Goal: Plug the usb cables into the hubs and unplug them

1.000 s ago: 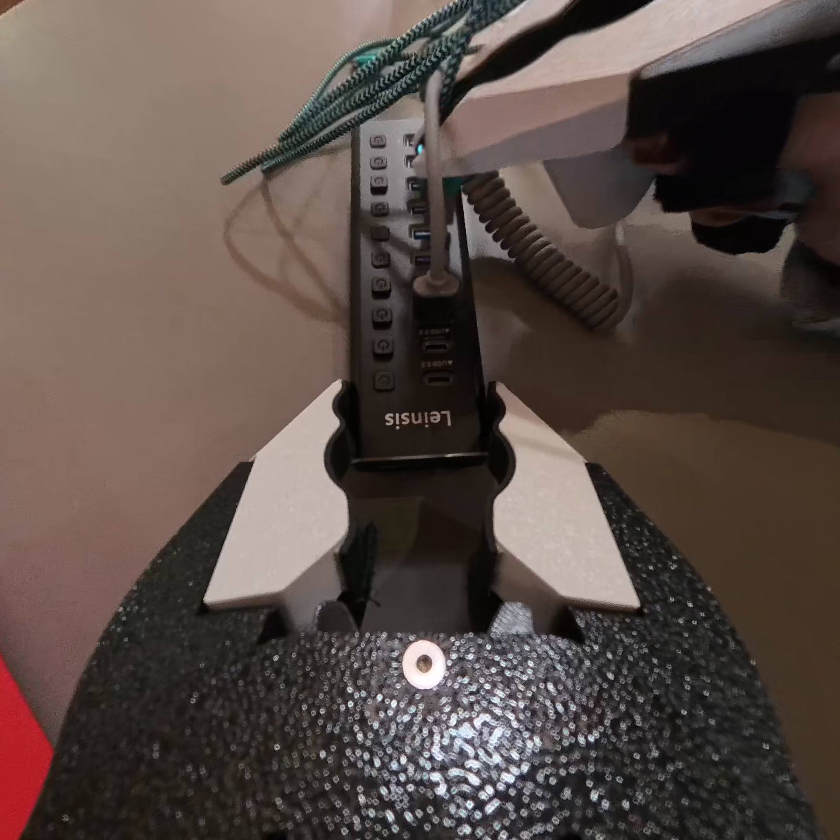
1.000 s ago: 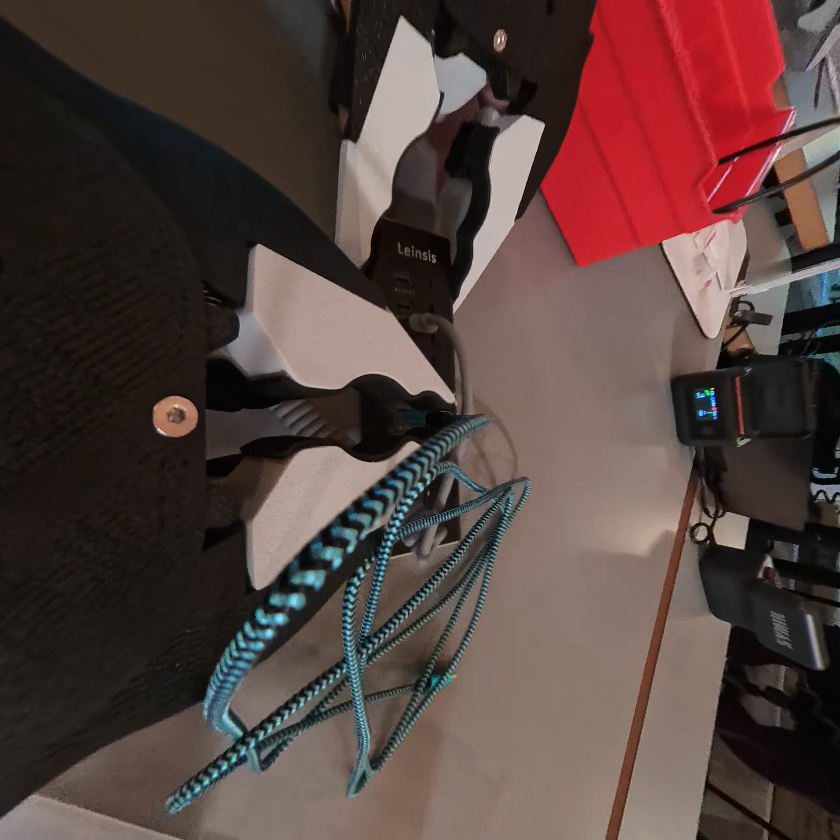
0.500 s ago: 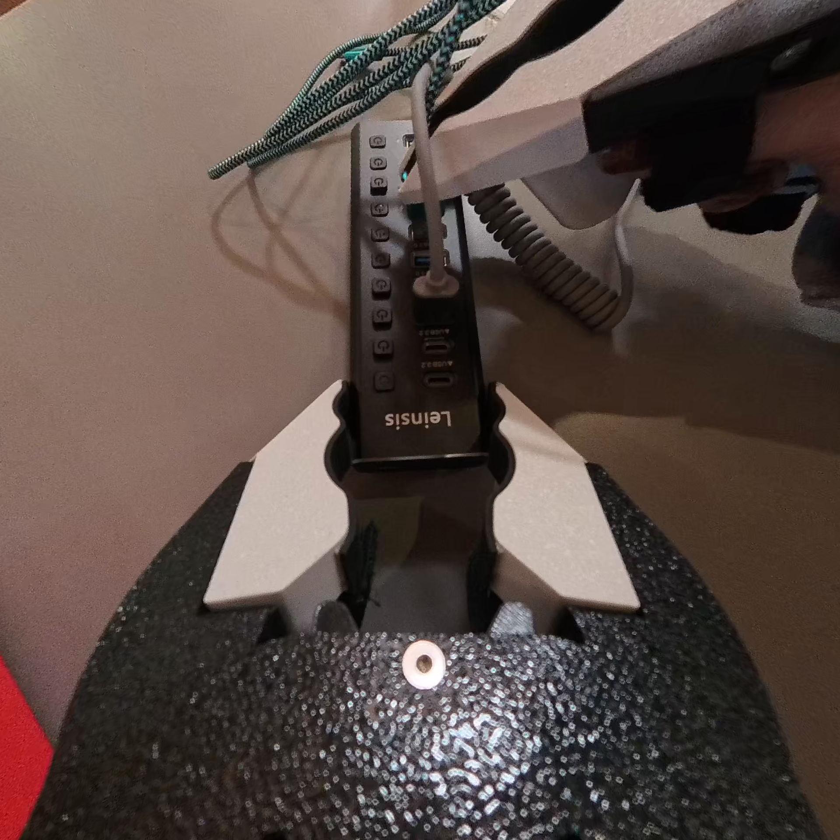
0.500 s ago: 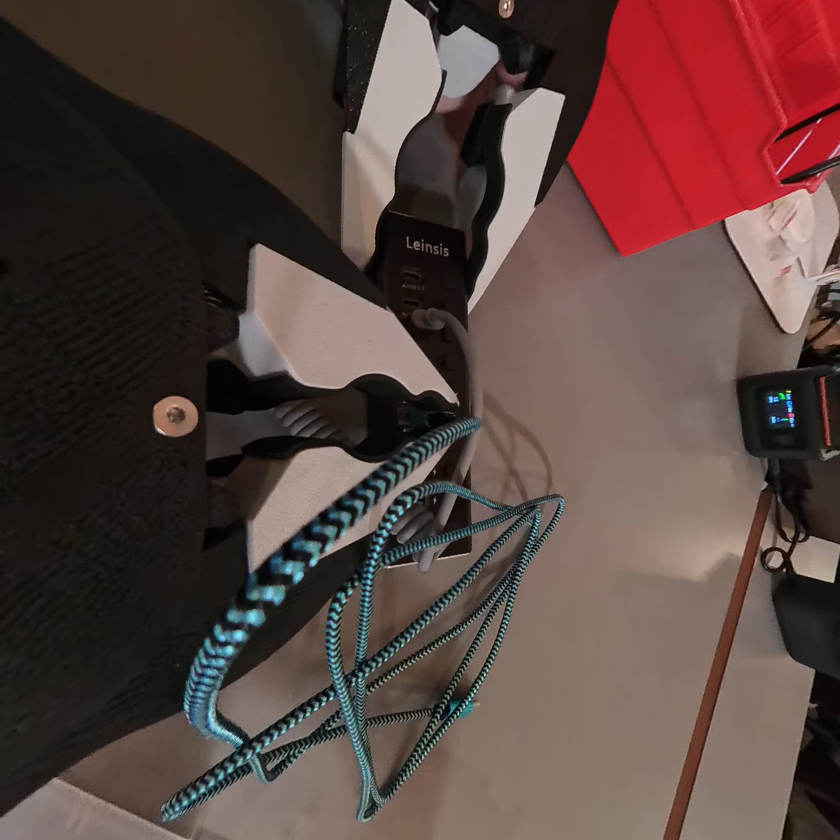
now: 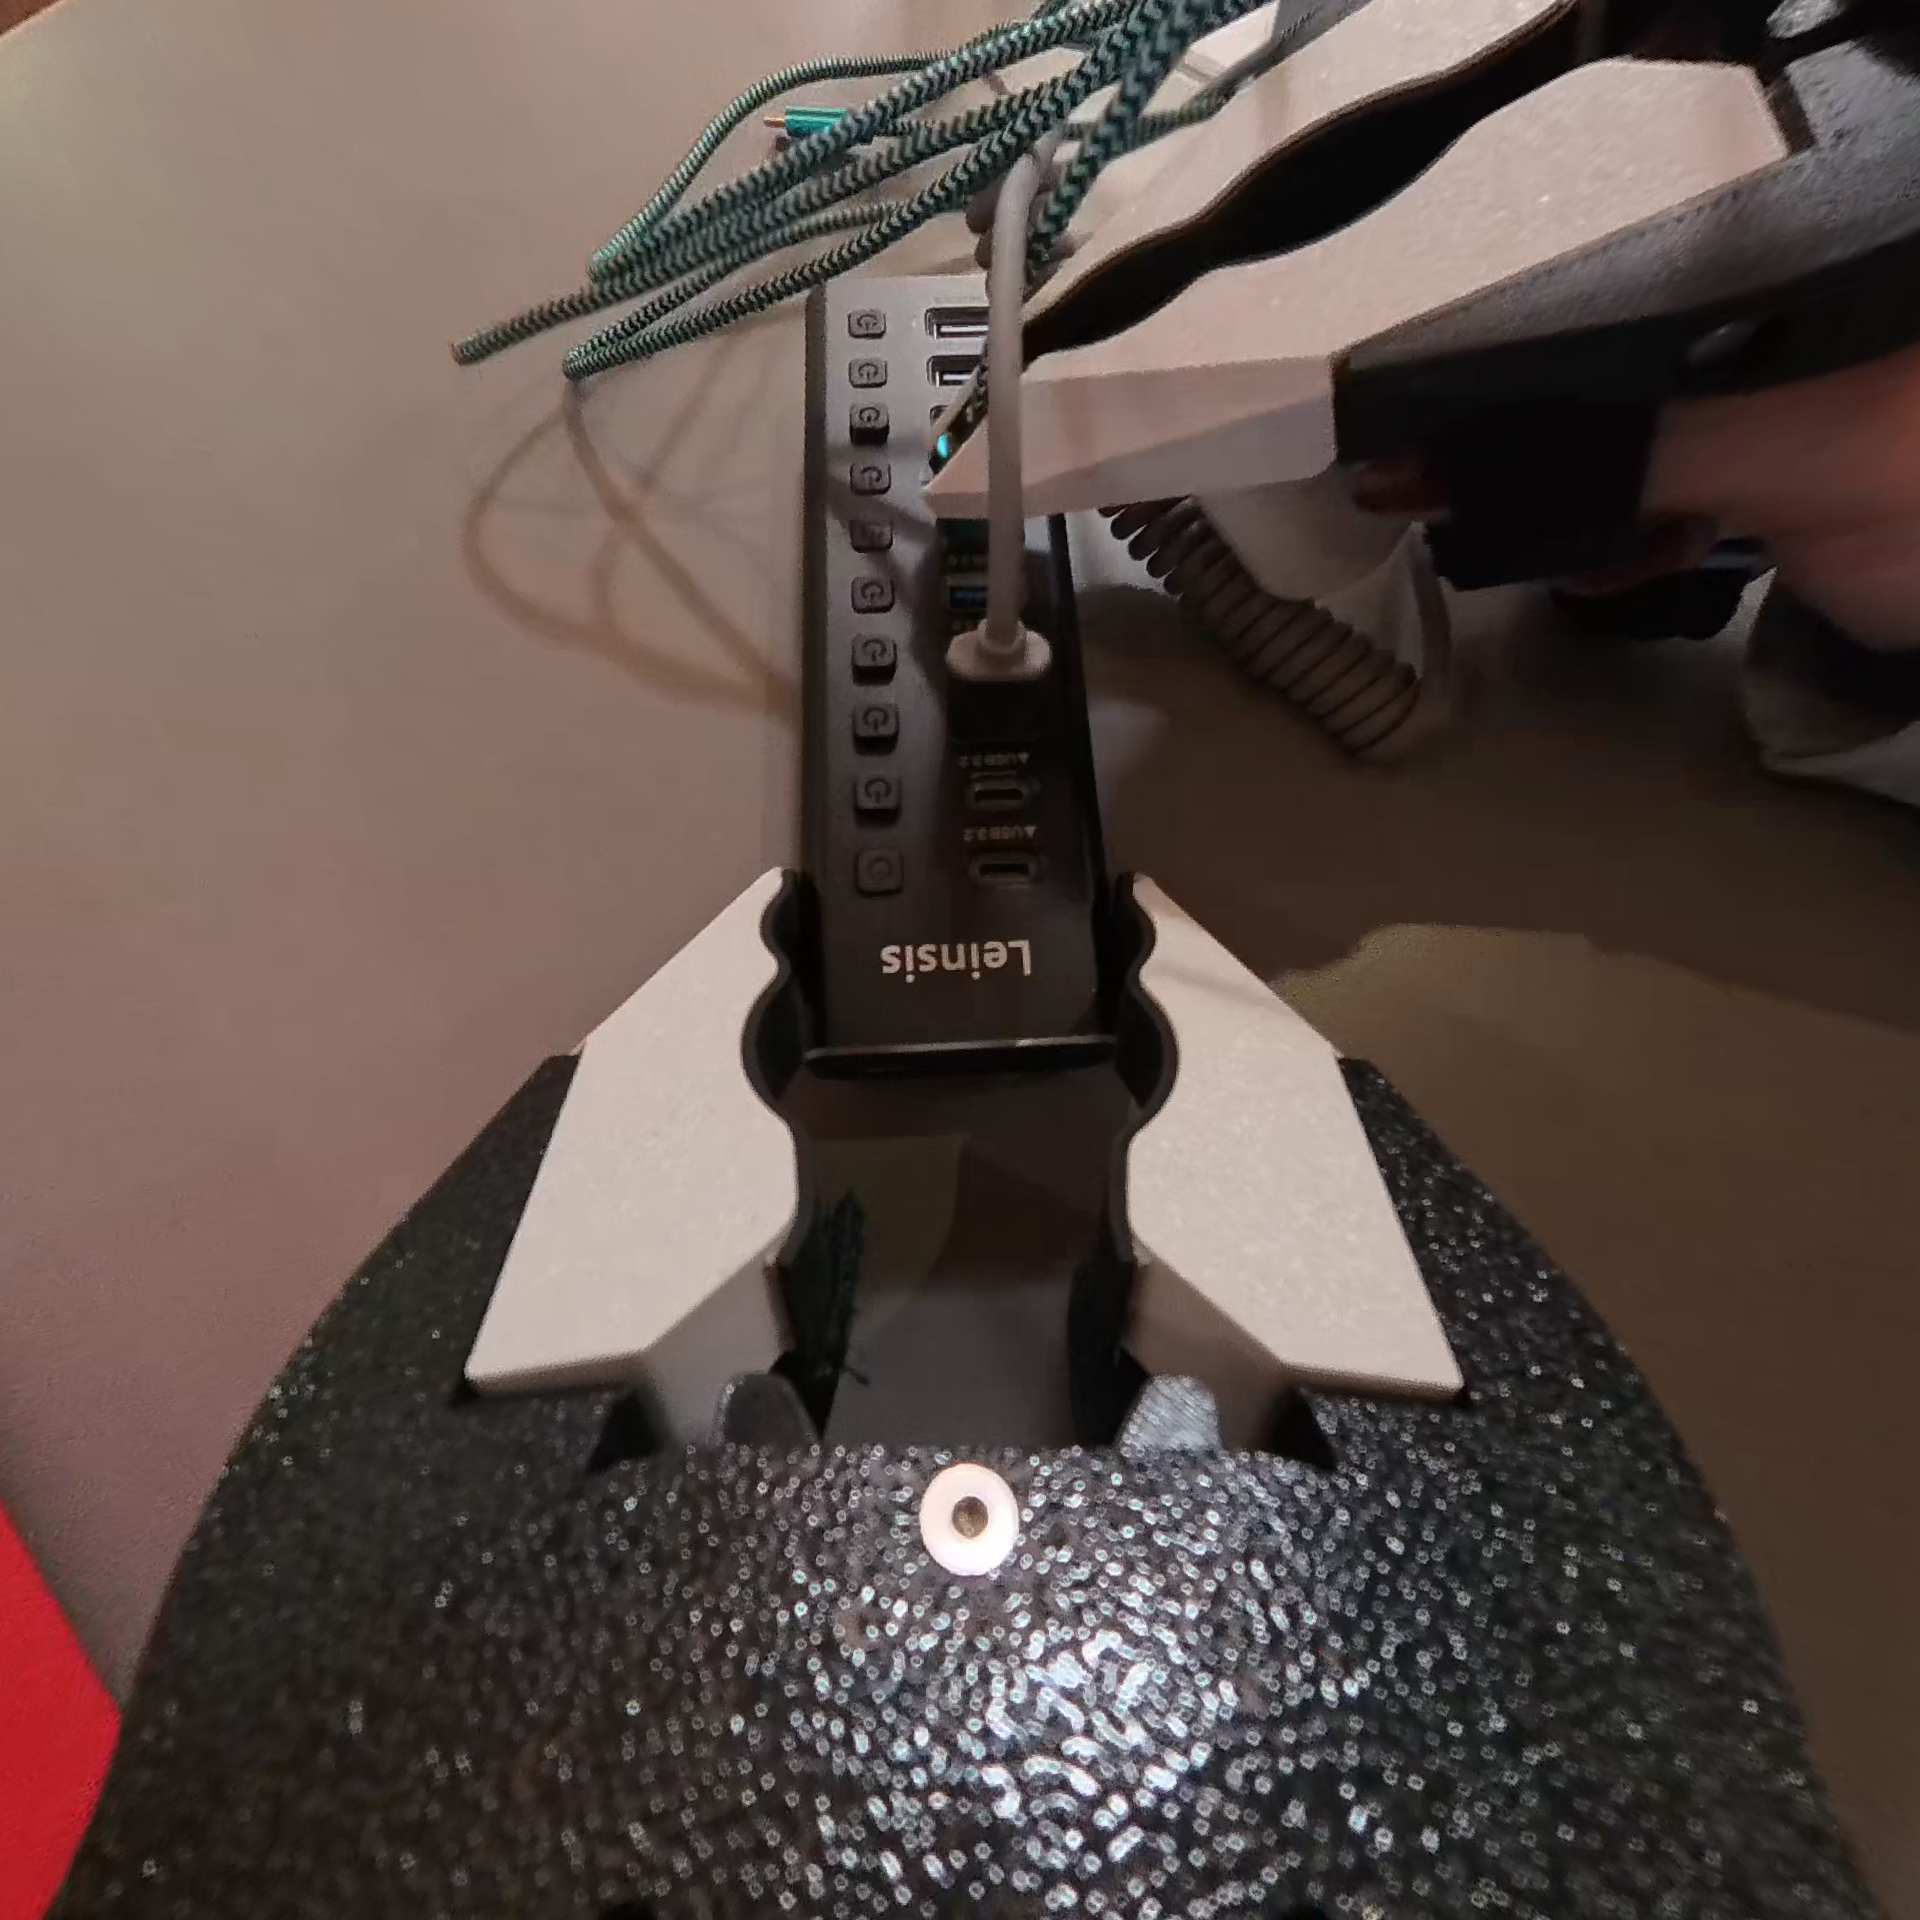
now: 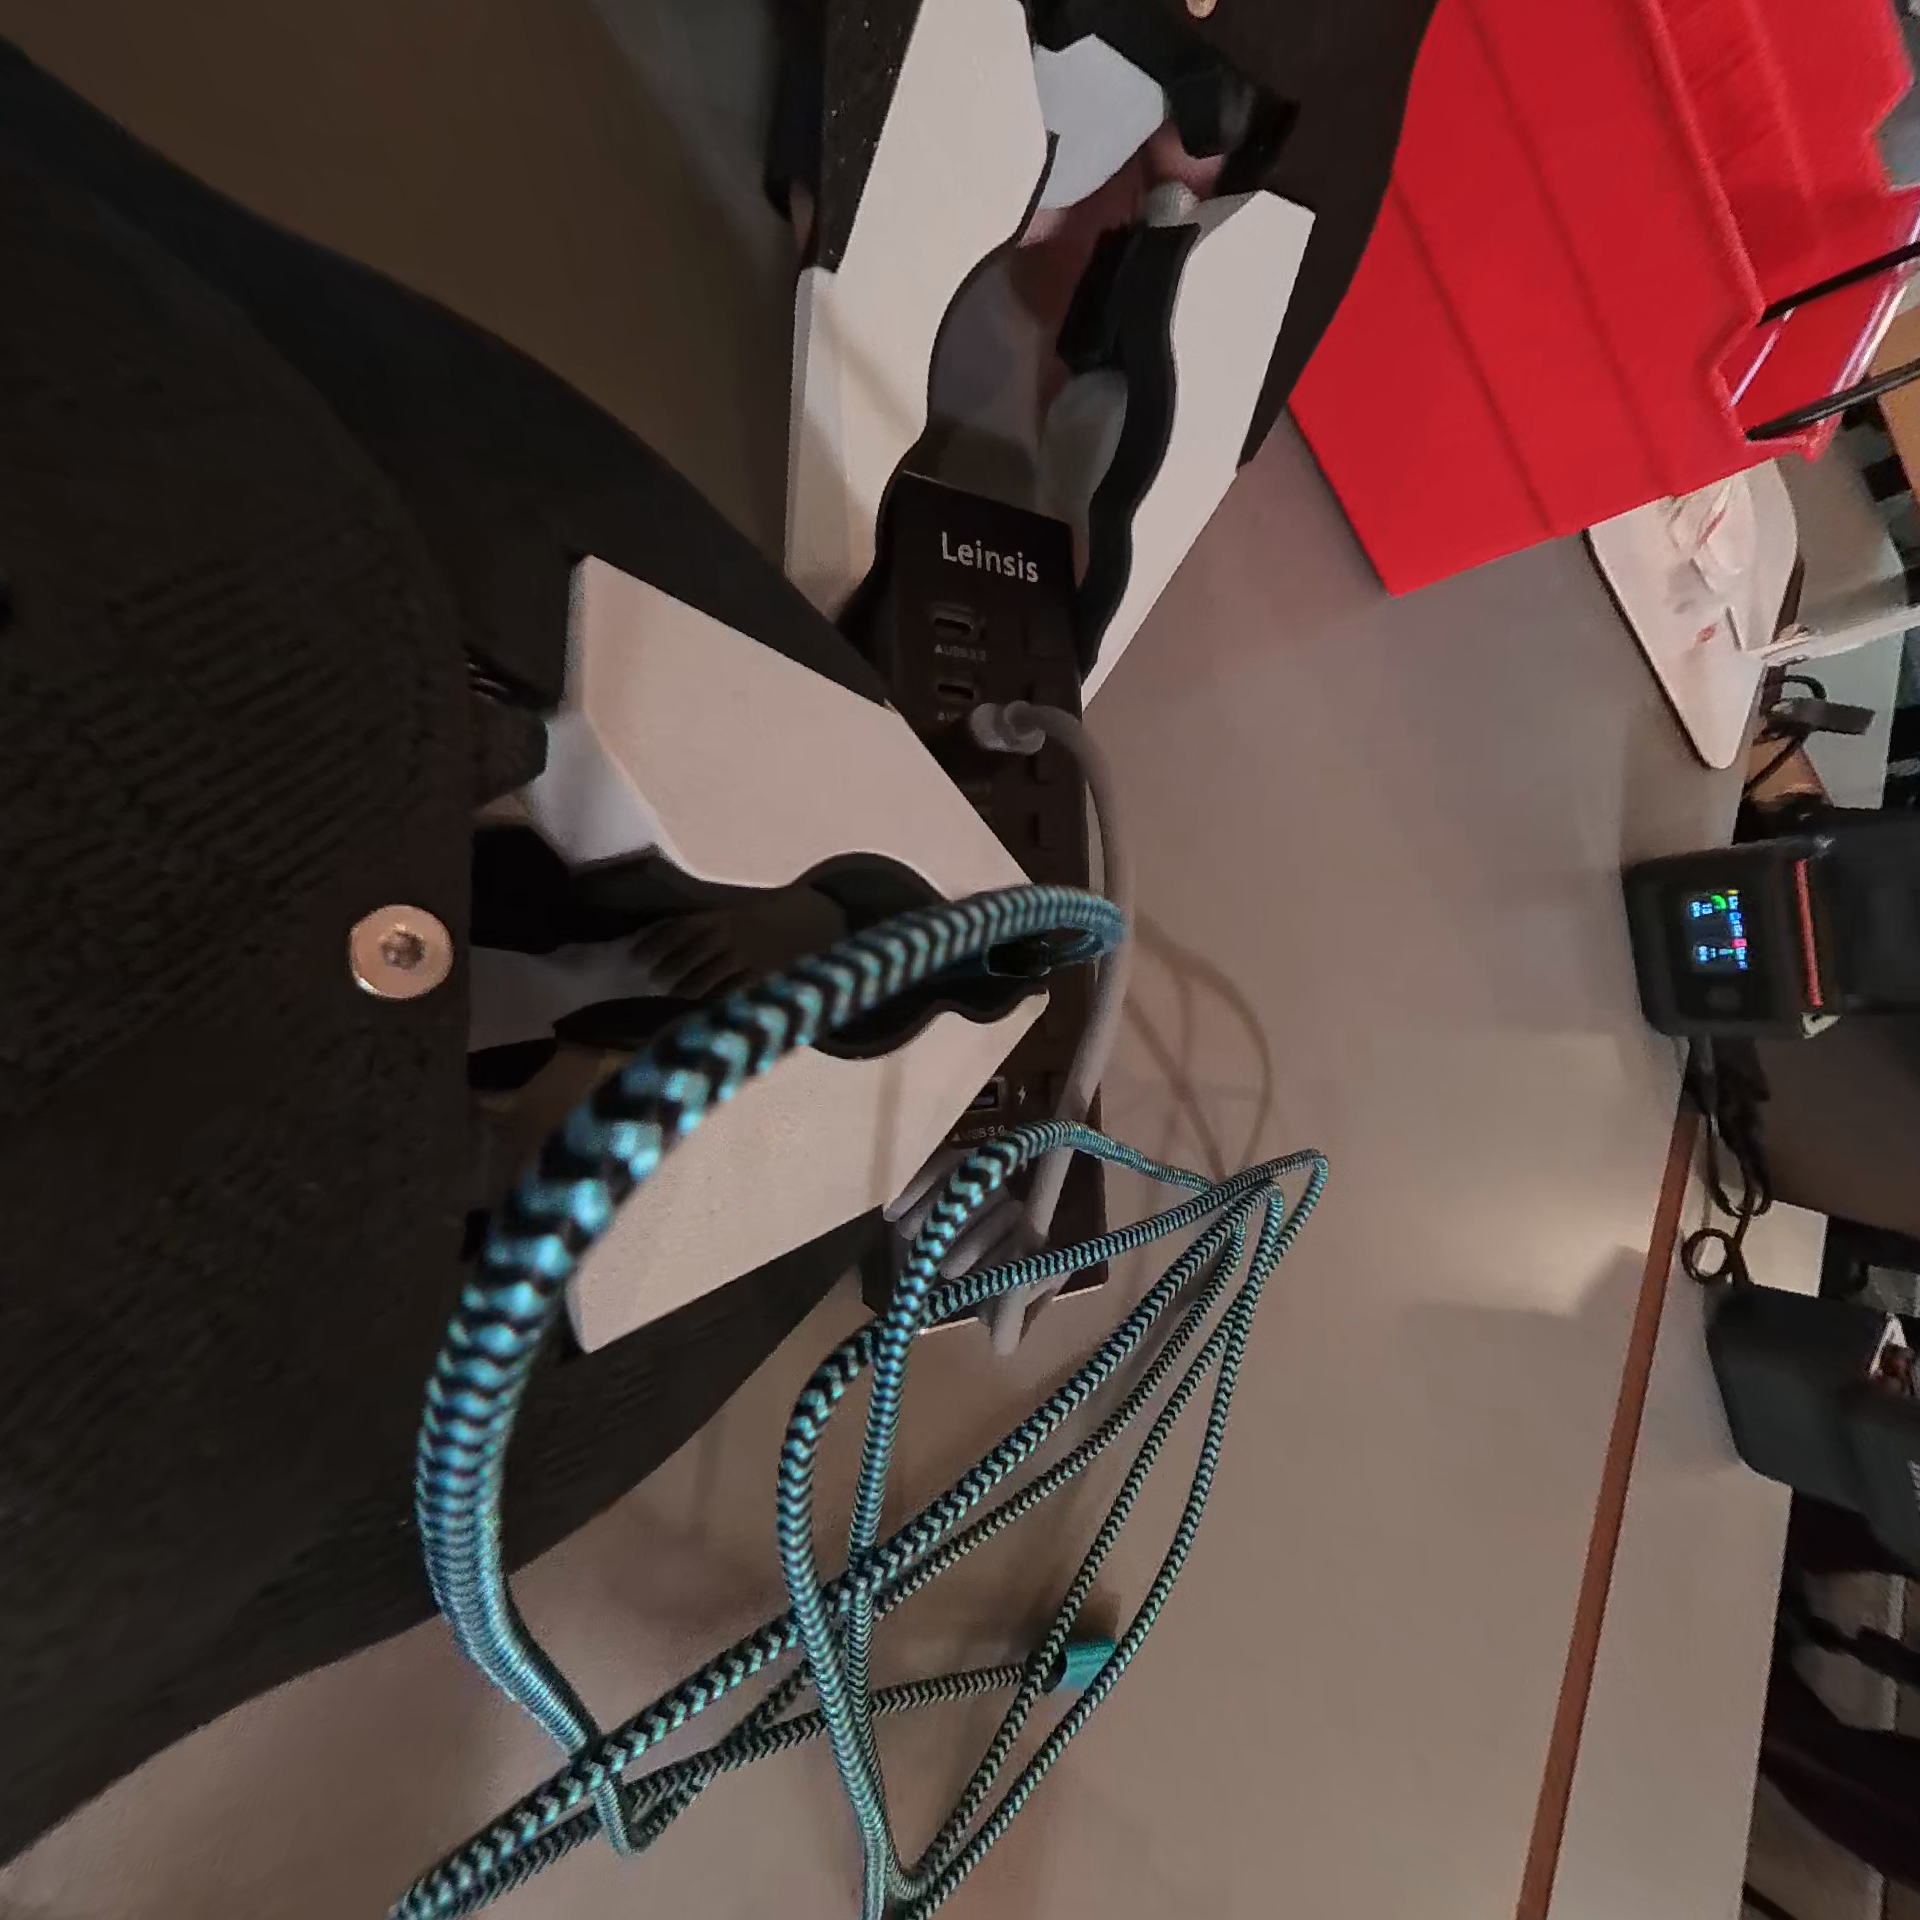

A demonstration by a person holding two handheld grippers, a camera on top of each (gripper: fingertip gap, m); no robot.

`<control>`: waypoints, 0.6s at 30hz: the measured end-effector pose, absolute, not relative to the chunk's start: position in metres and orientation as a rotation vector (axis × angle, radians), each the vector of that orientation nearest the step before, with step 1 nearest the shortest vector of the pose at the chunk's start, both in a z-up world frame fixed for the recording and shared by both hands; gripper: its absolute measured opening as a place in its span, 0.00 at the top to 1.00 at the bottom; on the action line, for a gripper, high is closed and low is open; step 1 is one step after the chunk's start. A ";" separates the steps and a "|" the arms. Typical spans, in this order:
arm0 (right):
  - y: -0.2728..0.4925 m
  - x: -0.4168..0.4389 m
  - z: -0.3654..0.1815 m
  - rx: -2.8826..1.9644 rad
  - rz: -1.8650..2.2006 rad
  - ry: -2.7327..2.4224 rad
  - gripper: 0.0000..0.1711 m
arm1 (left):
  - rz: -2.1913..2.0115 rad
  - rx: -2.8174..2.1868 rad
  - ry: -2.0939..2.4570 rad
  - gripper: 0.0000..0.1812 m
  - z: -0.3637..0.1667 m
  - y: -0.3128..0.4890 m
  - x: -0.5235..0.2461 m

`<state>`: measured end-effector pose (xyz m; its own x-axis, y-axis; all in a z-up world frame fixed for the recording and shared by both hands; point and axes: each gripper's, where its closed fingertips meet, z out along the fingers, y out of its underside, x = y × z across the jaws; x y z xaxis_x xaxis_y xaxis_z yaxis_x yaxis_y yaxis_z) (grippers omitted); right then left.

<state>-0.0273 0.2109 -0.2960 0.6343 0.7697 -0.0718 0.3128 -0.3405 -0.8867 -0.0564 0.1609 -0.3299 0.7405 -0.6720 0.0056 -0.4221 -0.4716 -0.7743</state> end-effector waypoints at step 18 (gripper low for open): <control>0.136 -0.028 -0.271 -1.700 0.593 -1.175 0.84 | -0.367 -2.117 0.846 0.68 -0.329 0.162 -0.056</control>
